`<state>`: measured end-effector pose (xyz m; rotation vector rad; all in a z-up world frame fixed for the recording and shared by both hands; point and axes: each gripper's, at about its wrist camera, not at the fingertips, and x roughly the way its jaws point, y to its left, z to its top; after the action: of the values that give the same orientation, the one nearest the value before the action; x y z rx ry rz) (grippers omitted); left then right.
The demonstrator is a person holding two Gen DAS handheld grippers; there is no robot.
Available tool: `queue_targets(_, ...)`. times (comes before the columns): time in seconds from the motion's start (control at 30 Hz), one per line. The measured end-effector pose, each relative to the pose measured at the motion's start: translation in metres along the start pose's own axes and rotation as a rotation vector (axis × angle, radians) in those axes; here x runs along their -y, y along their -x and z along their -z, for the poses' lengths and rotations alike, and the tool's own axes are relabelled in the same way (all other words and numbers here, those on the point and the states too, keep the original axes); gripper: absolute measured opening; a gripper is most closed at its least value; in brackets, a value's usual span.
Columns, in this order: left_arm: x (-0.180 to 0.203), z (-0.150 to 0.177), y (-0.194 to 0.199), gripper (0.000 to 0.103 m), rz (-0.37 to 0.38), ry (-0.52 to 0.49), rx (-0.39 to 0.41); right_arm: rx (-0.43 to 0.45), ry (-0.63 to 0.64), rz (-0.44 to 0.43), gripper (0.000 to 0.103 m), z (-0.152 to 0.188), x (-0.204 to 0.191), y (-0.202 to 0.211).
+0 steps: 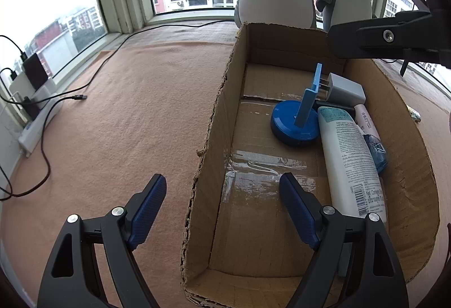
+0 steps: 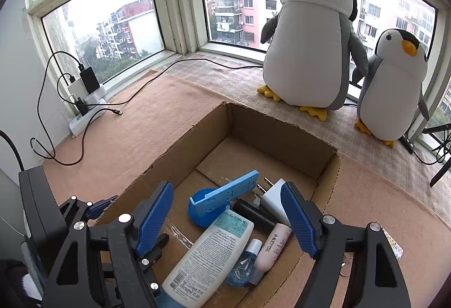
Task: Organize rigid objects
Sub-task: 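Carry the phone stand into the box and open the right gripper, then move the right tool toward the keys and white cable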
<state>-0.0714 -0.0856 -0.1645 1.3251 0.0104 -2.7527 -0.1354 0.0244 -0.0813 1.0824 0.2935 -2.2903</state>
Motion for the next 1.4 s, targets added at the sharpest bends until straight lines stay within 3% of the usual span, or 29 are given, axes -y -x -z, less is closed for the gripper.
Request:
queue_targets(0.33,0.000,0.000,0.000,0.084,0.001,0.000,-0.001,0.016,-0.051,0.000,0.075,0.016,0.026,0.021)
queue_targets(0.73,0.000,0.000,0.000,0.084,0.000,0.000,-0.001,-0.019,-0.131,0.048,0.074,0.075,0.092,0.059)
queue_targets(1.13,0.000,0.000,0.000,0.084,-0.001,0.000,-0.001,-0.126,-0.236,0.040,0.039,0.101,0.143,0.023)
queue_targets(1.4,0.000,0.000,0.000,0.084,-0.001,0.000,-0.001,-0.152,-0.255,0.028,0.033,0.101,0.153,0.007)
